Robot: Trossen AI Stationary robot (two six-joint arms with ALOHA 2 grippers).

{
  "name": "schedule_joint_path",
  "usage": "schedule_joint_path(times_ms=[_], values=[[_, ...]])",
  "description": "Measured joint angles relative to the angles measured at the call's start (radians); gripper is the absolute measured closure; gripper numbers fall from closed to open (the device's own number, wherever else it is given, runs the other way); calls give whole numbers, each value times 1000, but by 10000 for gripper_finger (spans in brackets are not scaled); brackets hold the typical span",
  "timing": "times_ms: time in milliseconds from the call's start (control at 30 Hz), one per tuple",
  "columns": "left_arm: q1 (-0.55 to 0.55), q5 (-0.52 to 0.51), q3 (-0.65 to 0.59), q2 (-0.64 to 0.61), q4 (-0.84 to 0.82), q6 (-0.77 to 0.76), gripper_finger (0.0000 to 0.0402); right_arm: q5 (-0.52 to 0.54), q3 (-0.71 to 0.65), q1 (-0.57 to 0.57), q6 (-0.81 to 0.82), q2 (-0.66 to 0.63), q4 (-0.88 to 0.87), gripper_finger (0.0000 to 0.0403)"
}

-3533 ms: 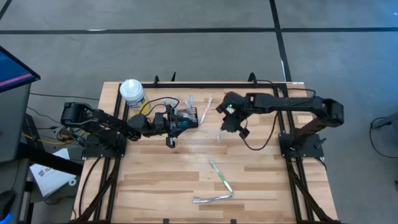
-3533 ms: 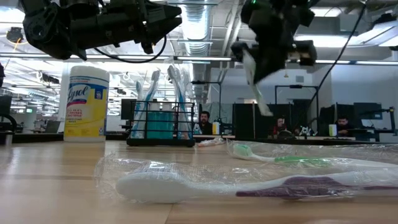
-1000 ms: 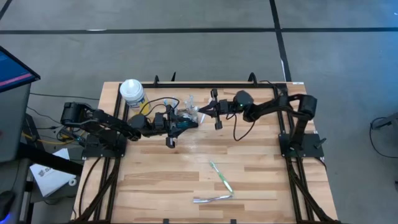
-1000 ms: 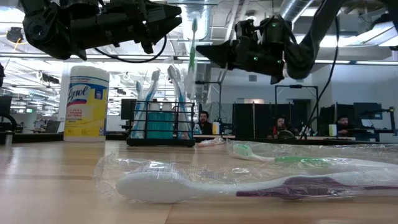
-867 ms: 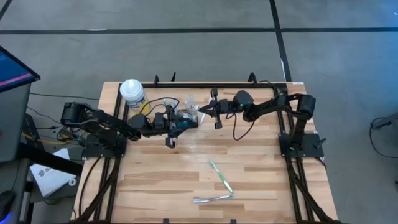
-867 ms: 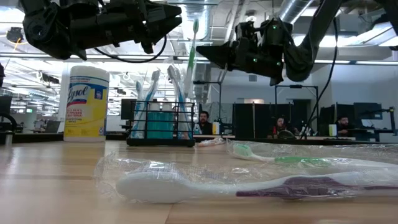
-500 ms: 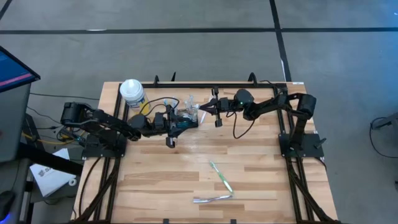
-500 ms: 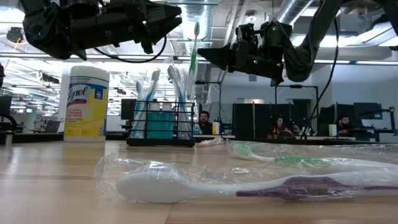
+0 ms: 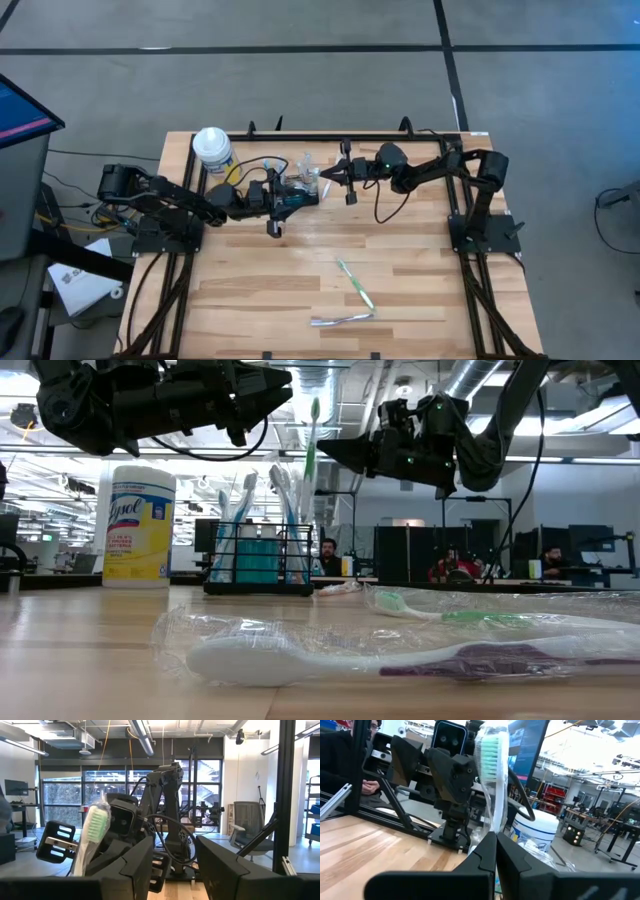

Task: Pick & Place toothbrushing station
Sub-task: Put the top green toothbrush into the mesh organizer

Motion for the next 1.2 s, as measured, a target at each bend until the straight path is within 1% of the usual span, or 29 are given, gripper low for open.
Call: schedule_joint_path(times_ms=[333, 633, 967, 1200], values=[[0, 4, 0, 0, 0, 0, 256, 16, 0, 0, -2, 0, -34, 403], [0, 3, 0, 0, 0, 0, 256, 19, 1, 0, -4, 4, -30, 403], [0, 1, 0, 0, 0, 0, 256, 43, 13, 7, 90, 166, 191, 403], [0, -1, 0, 0, 0, 0, 256, 46, 12, 6, 97, 177, 174, 403]])
